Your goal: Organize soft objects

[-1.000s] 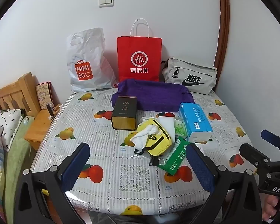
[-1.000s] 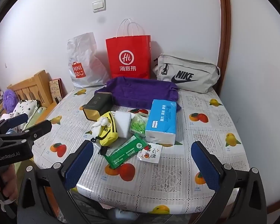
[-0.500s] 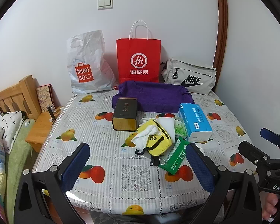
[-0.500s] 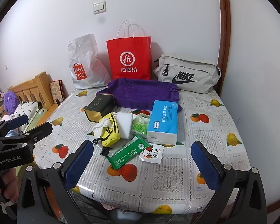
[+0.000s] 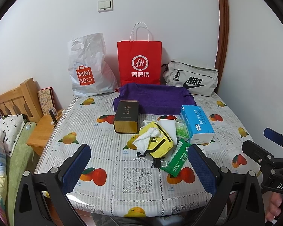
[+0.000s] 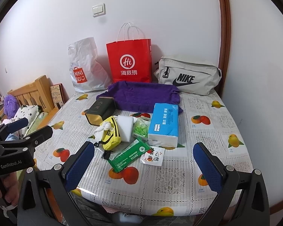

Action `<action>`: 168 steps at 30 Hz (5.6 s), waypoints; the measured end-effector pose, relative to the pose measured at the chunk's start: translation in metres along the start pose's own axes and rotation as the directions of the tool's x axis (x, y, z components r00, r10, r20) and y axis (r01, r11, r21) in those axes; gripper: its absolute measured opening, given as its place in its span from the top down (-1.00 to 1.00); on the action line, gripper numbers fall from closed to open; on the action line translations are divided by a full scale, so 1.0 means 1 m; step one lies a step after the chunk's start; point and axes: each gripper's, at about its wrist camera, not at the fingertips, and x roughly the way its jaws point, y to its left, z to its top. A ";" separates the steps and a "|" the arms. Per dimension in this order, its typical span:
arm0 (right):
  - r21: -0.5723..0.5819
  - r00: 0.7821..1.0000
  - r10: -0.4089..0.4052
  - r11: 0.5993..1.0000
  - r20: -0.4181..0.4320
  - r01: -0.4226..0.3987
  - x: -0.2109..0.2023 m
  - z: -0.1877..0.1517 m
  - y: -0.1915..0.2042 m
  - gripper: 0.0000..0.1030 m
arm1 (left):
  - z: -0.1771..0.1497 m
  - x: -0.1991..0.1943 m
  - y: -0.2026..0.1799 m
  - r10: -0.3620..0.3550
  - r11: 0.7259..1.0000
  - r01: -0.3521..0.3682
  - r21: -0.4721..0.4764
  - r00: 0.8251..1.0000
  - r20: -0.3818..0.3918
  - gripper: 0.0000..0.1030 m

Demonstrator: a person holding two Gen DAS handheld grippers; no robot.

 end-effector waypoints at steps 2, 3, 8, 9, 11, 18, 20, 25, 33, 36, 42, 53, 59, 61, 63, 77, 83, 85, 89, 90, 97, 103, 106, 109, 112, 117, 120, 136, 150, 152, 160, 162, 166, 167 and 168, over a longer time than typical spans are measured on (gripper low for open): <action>0.000 1.000 0.000 1.000 0.000 0.000 0.001 0.001 0.000 -1.00 | 0.000 0.000 0.000 -0.002 1.000 0.002 -0.001 1.000 0.000 -1.00; 0.002 1.000 0.000 1.000 0.001 0.000 0.000 0.001 -0.001 -1.00 | 0.000 0.000 0.000 -0.002 1.000 0.002 -0.002 1.000 0.000 -1.00; 0.004 1.000 -0.001 1.000 0.003 0.001 0.000 0.001 -0.001 -1.00 | 0.000 0.000 0.000 -0.002 1.000 0.002 -0.001 1.000 0.001 -1.00; 0.004 1.000 0.000 1.000 0.002 0.000 0.000 0.001 -0.001 -1.00 | 0.000 0.000 0.000 -0.003 1.000 0.003 0.002 1.000 0.001 -1.00; 0.003 1.000 0.000 1.000 0.001 0.000 0.000 0.001 -0.002 -1.00 | 0.000 0.000 -0.001 0.001 1.000 -0.001 0.002 1.000 -0.001 -1.00; -0.001 1.000 -0.004 1.000 0.004 0.004 -0.001 0.002 -0.001 -1.00 | 0.001 -0.003 0.000 0.002 1.000 -0.002 0.000 1.000 0.001 -1.00; 0.001 1.000 -0.004 1.000 0.006 0.004 -0.002 0.002 -0.001 -1.00 | 0.001 -0.003 0.000 0.000 1.000 0.000 0.002 1.000 0.001 -1.00; -0.001 1.000 -0.004 1.000 0.006 0.004 -0.002 0.002 -0.001 -1.00 | 0.004 -0.005 0.001 0.003 1.000 -0.003 0.002 1.000 0.001 -1.00; -0.002 1.000 -0.005 1.000 0.006 0.005 -0.002 0.001 -0.001 -1.00 | 0.004 -0.005 0.001 0.002 1.000 -0.002 0.001 1.000 0.002 -1.00; -0.004 1.000 -0.007 1.000 0.007 0.007 -0.002 0.001 -0.001 -1.00 | 0.004 -0.005 0.000 0.004 1.000 -0.004 0.004 1.000 0.001 -1.00; -0.003 1.000 -0.008 1.000 0.006 0.008 -0.002 0.001 -0.001 -1.00 | 0.003 -0.004 0.001 0.007 1.000 -0.007 0.007 1.000 -0.001 -1.00; -0.015 1.000 -0.010 1.000 0.006 0.010 -0.003 0.000 0.000 -1.00 | 0.000 -0.002 -0.001 0.006 1.000 -0.006 0.009 1.000 0.000 -1.00; -0.024 1.000 -0.007 1.000 0.004 0.007 -0.002 0.000 0.004 -1.00 | 0.000 -0.002 0.000 0.006 1.000 -0.006 0.007 1.000 0.000 -1.00; -0.022 1.000 -0.006 1.000 0.003 0.006 -0.002 -0.001 0.005 -1.00 | -0.001 -0.002 0.000 0.006 1.000 -0.006 0.007 1.000 0.000 -1.00; -0.023 1.000 -0.006 1.000 0.005 0.006 -0.002 -0.001 0.005 -1.00 | -0.002 -0.001 0.000 0.009 1.000 -0.009 0.005 1.000 -0.001 -1.00; -0.023 1.000 -0.008 1.000 0.008 0.008 0.001 0.000 0.005 -1.00 | -0.010 0.013 0.007 -0.019 1.000 0.019 -0.010 0.999 -0.030 -1.00; -0.010 1.000 -0.014 1.000 -0.008 0.014 0.017 -0.003 -0.003 -1.00 | -0.015 0.033 0.014 -0.029 0.999 0.027 -0.027 0.998 -0.061 -1.00; -0.006 0.999 -0.024 1.000 -0.024 0.024 0.025 -0.004 -0.005 -1.00 | -0.018 0.041 0.015 -0.028 0.999 0.027 -0.029 0.997 -0.069 -1.00; 0.008 0.998 -0.025 1.000 -0.064 0.026 0.044 -0.009 -0.011 -1.00 | -0.024 0.063 0.014 -0.054 0.998 0.051 -0.029 0.993 -0.101 -0.99; 0.009 0.997 -0.025 1.000 -0.073 0.026 0.048 -0.010 -0.012 -1.00 | -0.025 0.068 0.014 -0.073 0.997 0.070 -0.032 0.991 -0.108 -0.99; -0.011 0.990 -0.067 0.998 -0.123 0.066 0.078 -0.019 -0.017 -1.00 | -0.026 0.110 0.018 -0.105 0.994 0.102 -0.028 0.984 -0.147 -0.90; 0.012 0.992 -0.047 0.999 -0.121 0.049 0.099 -0.020 -0.025 -0.99 | -0.020 0.148 0.022 -0.194 0.981 0.189 -0.049 0.964 -0.180 -0.39; 0.006 0.989 -0.057 0.998 -0.137 0.058 0.112 -0.020 -0.028 -0.99 | -0.014 0.164 0.015 -0.176 0.984 0.179 0.001 0.970 -0.168 -0.39; 0.014 0.985 -0.049 0.999 -0.167 0.052 0.126 -0.023 -0.033 -0.99 | -0.011 0.177 0.006 -0.185 0.979 0.196 0.050 0.969 -0.161 -0.39; 0.020 0.979 -0.059 0.998 -0.197 0.064 0.139 -0.027 -0.038 -0.99 | -0.009 0.187 -0.003 -0.188 0.974 0.205 0.100 0.969 -0.159 -0.39; 0.002 0.971 -0.091 0.996 -0.220 0.093 0.154 -0.032 -0.042 -0.99 | -0.008 0.202 -0.013 -0.202 0.957 0.235 0.170 0.961 -0.188 0.01; 0.004 0.968 -0.079 0.997 -0.237 0.082 0.162 -0.035 -0.043 -0.99 | -0.010 0.212 -0.016 -0.215 0.949 0.254 0.189 0.955 -0.205 0.11; 0.052 0.956 -0.011 0.998 -0.293 0.027 0.188 -0.048 -0.051 -0.99 | -0.001 0.198 0.008 -0.243 0.949 0.271 0.159 0.954 -0.177 0.51; -0.036 0.947 -0.078 0.997 -0.311 0.070 0.223 -0.069 -0.022 -0.99 | -0.009 0.197 0.026 -0.234 0.962 0.255 0.093 0.953 -0.190 0.51; -0.021 0.953 -0.078 0.997 -0.292 0.075 0.224 -0.069 -0.024 -0.99 | -0.009 0.196 0.028 -0.236 0.963 0.255 0.084 0.953 -0.189 0.51; -0.010 0.962 -0.082 0.997 -0.261 0.082 0.219 -0.065 -0.042 -0.45 | -0.014 0.195 0.033 -0.246 0.964 0.261 0.055 0.949 -0.195 0.51; -0.013 0.964 -0.086 0.996 -0.252 0.085 0.217 -0.065 -0.045 -0.26 | -0.015 0.194 0.034 -0.247 0.964 0.262 0.053 0.949 -0.195 0.51; -0.031 0.966 -0.074 0.997 -0.249 0.068 0.210 -0.068 -0.045 0.01 | -0.017 0.192 0.031 -0.249 0.962 0.266 0.062 0.947 -0.203 0.51; -0.034 0.966 -0.066 0.998 -0.250 0.060 0.208 -0.068 -0.045 0.10 | -0.017 0.191 0.030 -0.250 0.961 0.267 0.064 0.947 -0.204 0.51; -0.039 0.965 -0.064 0.998 -0.253 0.055 0.207 -0.069 -0.044 0.12 | -0.018 0.191 0.029 -0.249 0.961 0.267 0.065 0.947 -0.205 0.51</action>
